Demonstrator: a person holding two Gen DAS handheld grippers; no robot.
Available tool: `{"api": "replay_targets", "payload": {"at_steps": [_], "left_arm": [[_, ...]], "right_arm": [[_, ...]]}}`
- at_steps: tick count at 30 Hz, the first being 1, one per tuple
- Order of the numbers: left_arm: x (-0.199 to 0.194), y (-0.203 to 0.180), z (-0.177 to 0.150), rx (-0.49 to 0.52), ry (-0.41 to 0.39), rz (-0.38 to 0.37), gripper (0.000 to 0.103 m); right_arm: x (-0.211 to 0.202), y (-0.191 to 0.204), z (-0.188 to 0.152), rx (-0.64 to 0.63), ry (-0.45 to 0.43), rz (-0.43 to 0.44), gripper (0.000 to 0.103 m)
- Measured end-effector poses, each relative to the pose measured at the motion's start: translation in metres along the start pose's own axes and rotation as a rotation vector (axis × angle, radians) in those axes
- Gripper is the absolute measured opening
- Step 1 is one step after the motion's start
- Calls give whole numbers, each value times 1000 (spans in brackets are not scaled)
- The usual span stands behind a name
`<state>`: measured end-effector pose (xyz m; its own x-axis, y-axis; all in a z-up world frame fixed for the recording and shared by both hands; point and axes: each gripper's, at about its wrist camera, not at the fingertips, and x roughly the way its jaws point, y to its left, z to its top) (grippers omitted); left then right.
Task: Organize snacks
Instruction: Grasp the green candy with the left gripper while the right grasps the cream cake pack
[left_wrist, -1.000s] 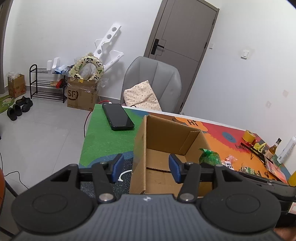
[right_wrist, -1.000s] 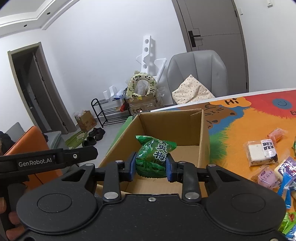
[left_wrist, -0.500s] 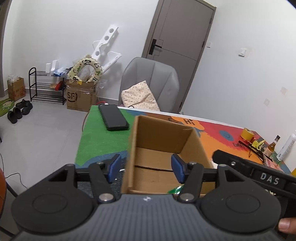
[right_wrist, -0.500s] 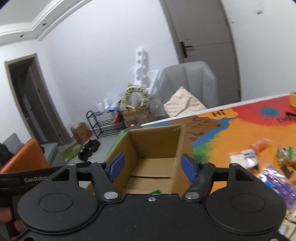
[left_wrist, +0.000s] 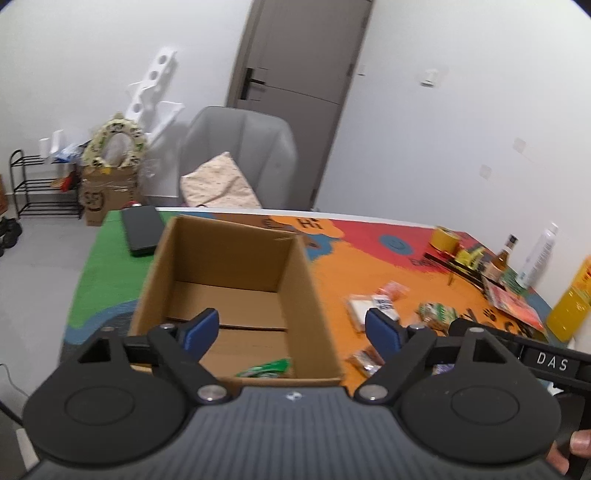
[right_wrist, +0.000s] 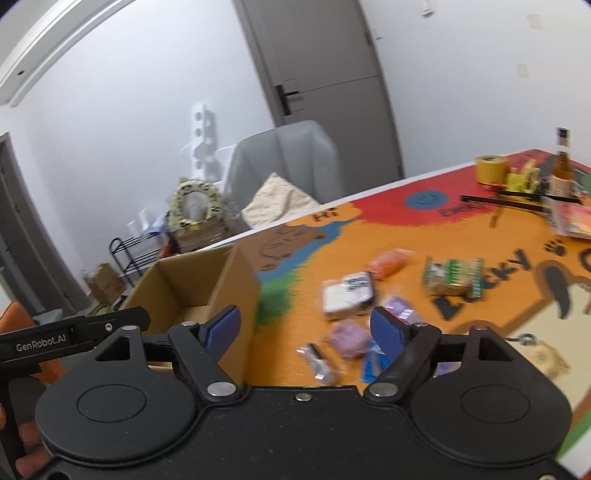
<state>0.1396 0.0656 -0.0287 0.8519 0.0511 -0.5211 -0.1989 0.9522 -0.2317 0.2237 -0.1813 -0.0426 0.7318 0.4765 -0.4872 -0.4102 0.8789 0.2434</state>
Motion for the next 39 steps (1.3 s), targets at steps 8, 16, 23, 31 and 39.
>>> {"api": "replay_targets", "payload": {"at_steps": [8, 16, 23, 31, 39], "left_arm": [[10, -36, -11, 45, 33, -79, 88], [23, -64, -23, 82, 74, -141, 88], [42, -84, -37, 98, 119, -159, 87], [63, -99, -52, 112, 165, -169, 81], [85, -109, -63, 124, 234, -187, 65]], "right_arm": [[-19, -38, -10, 59, -7, -85, 79], [-31, -74, -22, 126, -1, -170, 79], [-32, -101, -36, 177, 24, -225, 79], [-18, -123, -49, 210, 62, -245, 69], [4, -137, -50, 239, 95, -246, 62]]}}
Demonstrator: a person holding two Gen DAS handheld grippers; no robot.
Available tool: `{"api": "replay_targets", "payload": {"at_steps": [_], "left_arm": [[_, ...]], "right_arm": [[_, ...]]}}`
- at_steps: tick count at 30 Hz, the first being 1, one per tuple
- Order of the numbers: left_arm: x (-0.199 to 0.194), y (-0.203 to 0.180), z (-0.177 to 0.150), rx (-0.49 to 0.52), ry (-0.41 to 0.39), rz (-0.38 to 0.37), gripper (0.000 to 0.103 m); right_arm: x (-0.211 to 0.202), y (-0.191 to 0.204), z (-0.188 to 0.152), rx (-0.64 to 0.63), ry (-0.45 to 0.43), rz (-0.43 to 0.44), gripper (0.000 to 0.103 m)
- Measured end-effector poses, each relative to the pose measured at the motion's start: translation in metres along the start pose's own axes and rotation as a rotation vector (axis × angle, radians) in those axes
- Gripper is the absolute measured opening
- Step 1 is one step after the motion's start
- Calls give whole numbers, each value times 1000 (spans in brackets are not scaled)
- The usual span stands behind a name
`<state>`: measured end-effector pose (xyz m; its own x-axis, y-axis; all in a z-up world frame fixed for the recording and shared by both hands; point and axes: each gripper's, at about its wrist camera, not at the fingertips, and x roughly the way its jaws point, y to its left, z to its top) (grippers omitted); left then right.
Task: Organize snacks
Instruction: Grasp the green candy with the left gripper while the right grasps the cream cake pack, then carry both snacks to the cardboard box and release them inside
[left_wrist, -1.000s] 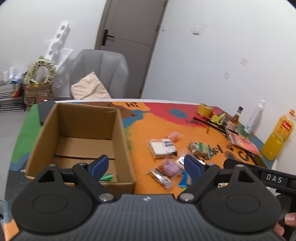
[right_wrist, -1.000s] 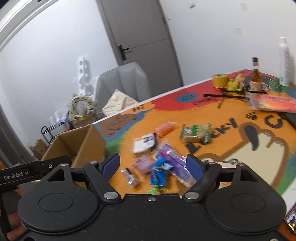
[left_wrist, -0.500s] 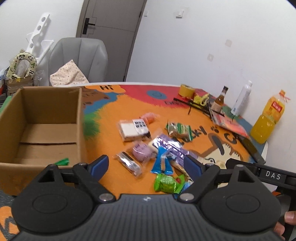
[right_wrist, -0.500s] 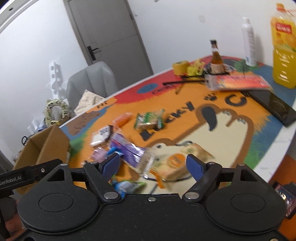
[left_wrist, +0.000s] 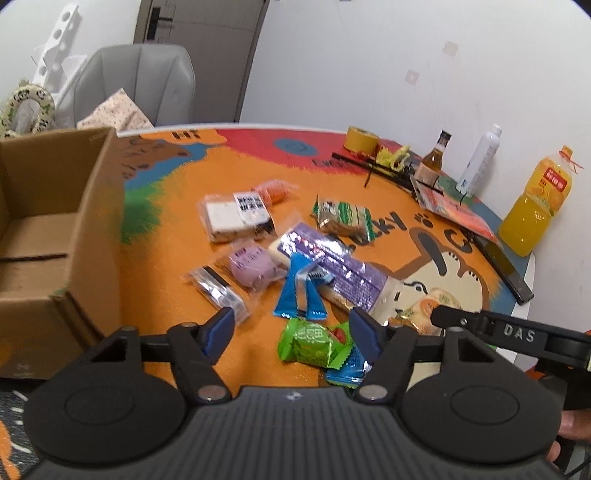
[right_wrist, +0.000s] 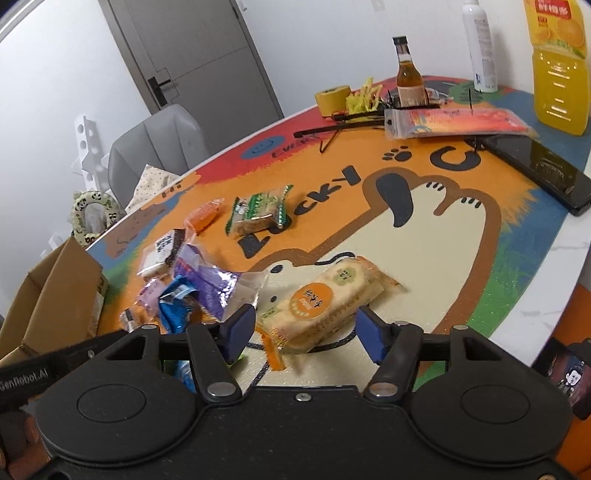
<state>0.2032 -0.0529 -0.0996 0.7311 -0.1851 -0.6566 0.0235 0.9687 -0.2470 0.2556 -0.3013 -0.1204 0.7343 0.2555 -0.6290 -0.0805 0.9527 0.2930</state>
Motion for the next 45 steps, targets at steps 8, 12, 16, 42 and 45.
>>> {"api": "replay_targets", "payload": {"at_steps": [8, 12, 16, 42, 45], "left_arm": [[22, -10, -5, 37, 60, -39, 63], [33, -11, -5, 35, 81, -50, 57], [39, -10, -4, 35, 76, -52, 56], [38, -4, -7, 27, 60, 22, 35], [29, -1, -5, 21, 37, 20, 35]], "right_arm": [[18, -1, 5, -14, 13, 3, 62], [27, -1, 6, -21, 21, -12, 62], [33, 2, 7, -47, 8, -33, 65], [33, 16, 0, -215, 2, -151, 42], [31, 14, 2, -196, 6, -137, 33]]}}
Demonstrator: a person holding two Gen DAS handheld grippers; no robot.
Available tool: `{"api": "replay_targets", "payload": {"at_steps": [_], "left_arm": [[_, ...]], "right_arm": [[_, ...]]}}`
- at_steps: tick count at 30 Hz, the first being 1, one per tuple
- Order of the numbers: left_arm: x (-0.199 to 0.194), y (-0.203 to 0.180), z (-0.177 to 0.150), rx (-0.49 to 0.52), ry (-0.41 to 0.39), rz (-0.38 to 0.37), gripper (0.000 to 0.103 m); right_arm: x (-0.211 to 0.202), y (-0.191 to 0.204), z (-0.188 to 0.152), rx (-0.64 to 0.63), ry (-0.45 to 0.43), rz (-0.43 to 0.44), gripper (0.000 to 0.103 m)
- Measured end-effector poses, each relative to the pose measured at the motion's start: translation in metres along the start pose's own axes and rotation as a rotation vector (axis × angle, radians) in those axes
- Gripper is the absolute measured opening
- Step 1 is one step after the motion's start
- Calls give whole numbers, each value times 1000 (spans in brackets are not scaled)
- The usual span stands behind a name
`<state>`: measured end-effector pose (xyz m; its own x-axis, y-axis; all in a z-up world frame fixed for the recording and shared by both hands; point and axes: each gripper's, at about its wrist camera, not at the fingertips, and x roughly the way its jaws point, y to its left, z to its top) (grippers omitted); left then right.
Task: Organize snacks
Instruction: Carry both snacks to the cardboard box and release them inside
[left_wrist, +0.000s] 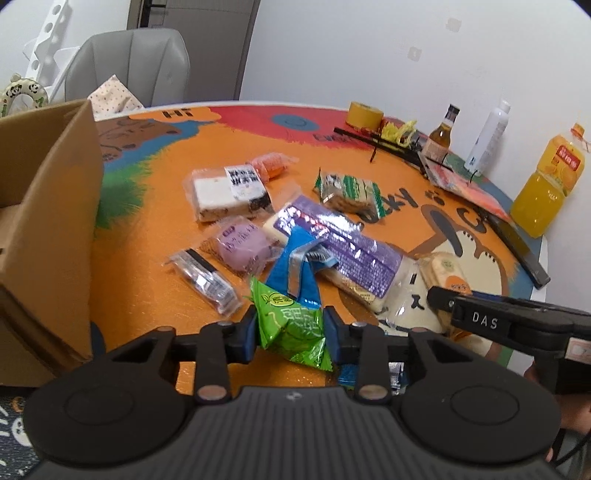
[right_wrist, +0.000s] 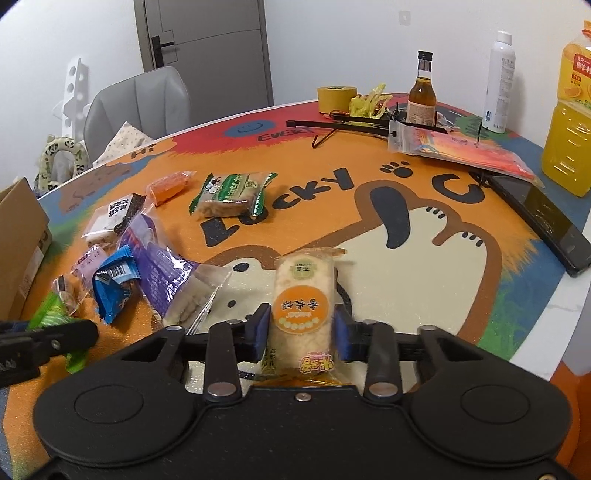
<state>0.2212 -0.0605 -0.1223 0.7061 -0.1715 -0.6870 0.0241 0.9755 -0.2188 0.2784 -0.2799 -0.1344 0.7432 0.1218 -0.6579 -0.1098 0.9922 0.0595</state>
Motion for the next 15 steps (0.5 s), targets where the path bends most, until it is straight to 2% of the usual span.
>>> {"api": "replay_targets", "payload": {"at_steps": [8, 15], "left_arm": [[-22, 4, 8, -9, -52, -3, 35], [-43, 13, 20, -10, -102, 3, 35]], "right_arm": [[-23, 1, 9, 18, -61, 20, 33], [-35, 21, 19, 4, -94, 55, 33]]}}
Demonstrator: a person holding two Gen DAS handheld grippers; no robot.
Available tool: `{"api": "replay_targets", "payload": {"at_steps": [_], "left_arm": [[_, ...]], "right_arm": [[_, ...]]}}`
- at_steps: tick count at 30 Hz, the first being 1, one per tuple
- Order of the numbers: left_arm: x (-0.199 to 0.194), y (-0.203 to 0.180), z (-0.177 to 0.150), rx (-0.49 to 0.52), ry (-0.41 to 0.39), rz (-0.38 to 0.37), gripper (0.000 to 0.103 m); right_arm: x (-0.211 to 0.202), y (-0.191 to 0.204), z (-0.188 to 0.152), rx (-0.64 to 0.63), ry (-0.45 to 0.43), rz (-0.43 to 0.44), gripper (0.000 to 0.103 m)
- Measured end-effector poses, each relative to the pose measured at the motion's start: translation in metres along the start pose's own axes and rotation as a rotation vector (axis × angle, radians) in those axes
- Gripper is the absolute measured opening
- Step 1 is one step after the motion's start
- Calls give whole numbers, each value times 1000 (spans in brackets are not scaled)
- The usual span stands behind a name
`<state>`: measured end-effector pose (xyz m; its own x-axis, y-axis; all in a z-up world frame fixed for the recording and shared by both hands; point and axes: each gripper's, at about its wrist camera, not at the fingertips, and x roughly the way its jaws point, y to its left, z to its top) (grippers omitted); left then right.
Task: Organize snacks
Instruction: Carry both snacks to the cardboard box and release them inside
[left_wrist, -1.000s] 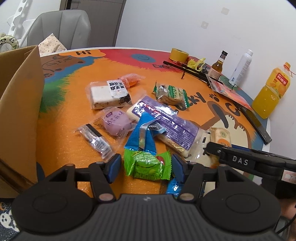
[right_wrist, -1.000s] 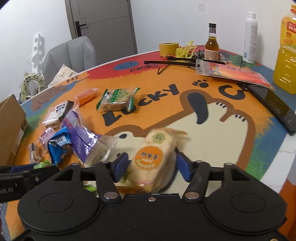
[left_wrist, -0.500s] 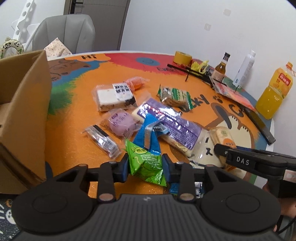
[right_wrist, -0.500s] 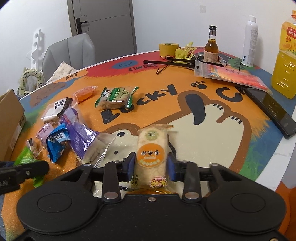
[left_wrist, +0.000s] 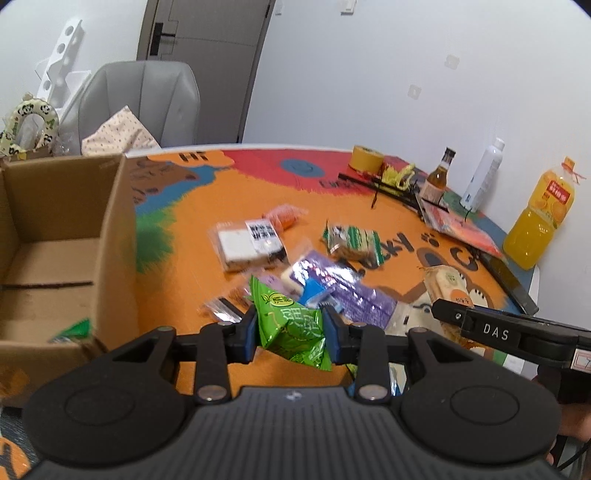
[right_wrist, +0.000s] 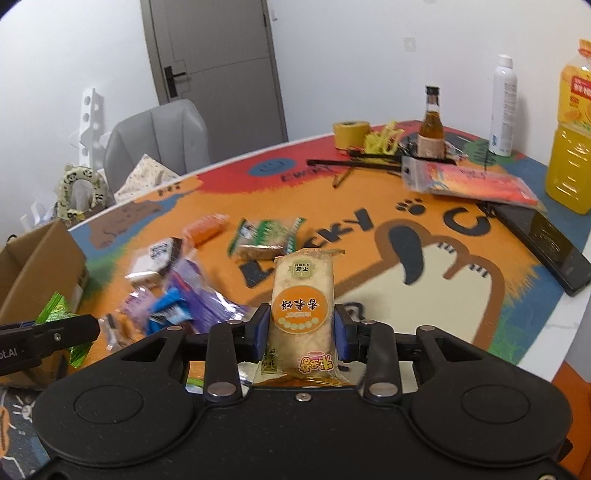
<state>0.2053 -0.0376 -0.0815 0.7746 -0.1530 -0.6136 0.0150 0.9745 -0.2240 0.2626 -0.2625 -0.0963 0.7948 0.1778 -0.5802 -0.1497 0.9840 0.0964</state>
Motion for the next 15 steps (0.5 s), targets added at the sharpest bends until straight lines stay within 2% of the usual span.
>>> {"api": "replay_targets", "payload": {"at_steps": [15], "left_arm": [[-42, 34, 17, -17, -91, 34, 35]], "right_arm": [[-16, 59, 10, -28, -44, 113, 33]]}}
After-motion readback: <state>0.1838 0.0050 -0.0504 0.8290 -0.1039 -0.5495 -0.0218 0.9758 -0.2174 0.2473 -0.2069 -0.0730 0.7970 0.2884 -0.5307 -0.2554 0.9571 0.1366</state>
